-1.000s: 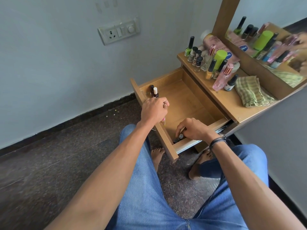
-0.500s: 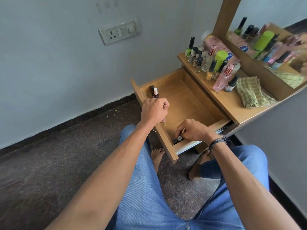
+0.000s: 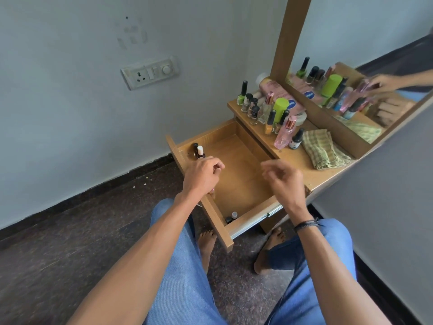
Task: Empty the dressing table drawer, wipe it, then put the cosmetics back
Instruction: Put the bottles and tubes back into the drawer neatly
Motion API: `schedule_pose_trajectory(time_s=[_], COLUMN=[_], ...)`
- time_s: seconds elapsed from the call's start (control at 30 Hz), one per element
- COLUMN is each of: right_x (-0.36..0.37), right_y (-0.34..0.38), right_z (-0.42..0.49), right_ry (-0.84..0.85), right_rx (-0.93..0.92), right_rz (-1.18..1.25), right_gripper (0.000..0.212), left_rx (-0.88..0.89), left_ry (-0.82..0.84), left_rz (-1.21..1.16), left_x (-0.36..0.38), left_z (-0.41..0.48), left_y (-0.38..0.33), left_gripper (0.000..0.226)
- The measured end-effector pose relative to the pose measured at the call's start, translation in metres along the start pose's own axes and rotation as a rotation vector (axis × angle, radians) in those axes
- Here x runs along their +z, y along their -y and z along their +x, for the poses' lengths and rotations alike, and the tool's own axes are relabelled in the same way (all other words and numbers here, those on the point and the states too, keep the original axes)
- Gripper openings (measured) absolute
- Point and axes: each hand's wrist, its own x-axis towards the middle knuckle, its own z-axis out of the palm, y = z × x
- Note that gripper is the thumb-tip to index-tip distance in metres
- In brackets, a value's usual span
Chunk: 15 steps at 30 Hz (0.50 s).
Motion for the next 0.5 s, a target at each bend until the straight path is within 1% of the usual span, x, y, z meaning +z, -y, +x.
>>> schedule_pose_trajectory(time_s=[0.07, 0.1, 0.17, 0.23, 0.3, 0.37, 0.43, 0.5], right_x=[-0.020, -0.029, -0.041, -0.044, -0.038, -0.030, -0.023, -0.021], right_y=[0.002, 0.002, 0.000, -0.004, -0.007, -0.012, -0.018, -0.022], right_z=[0.017, 0.026, 0.045, 0.057, 0.062, 0.062, 0.060, 0.060], right_ry=[-0.283, -0.391, -0.507, -0.512, -0.457, -0.408, -0.373, -0.357], right_rx=[0.003, 0.020, 0.060, 0.083, 0.082, 0.071, 0.063, 0.066], right_rz=[0.014, 0.025, 0.034, 0.012, -0.043, -0.106, -0.194, -0.238], right_gripper=[0.022, 0.020, 0.019, 0.027, 0.039, 0.046, 0.049, 0.049], left_rx=[0.024, 0.050, 0.119, 0.129, 0.064, -0.009, -0.049, -0.072], left_ry=[0.020, 0.031, 0.018, -0.001, 0.004, 0.013, 0.001, -0.020], left_rz=[-0.106, -0.153, -0.236, -0.329, -0.409, -0.441, -0.435, -0.419], left_x=[0.001, 0.003, 0.006, 0.009, 0.015, 0.023, 0.032, 0.039], left_z=[0.006, 0.011, 0.021, 0.033, 0.046, 0.057, 0.064, 0.067], left_y=[-0.018, -0.031, -0.059, -0.089, -0.114, -0.132, -0.142, -0.147], left_gripper=[0.016, 0.018, 0.028, 0.038, 0.046, 0.052, 0.052, 0.045])
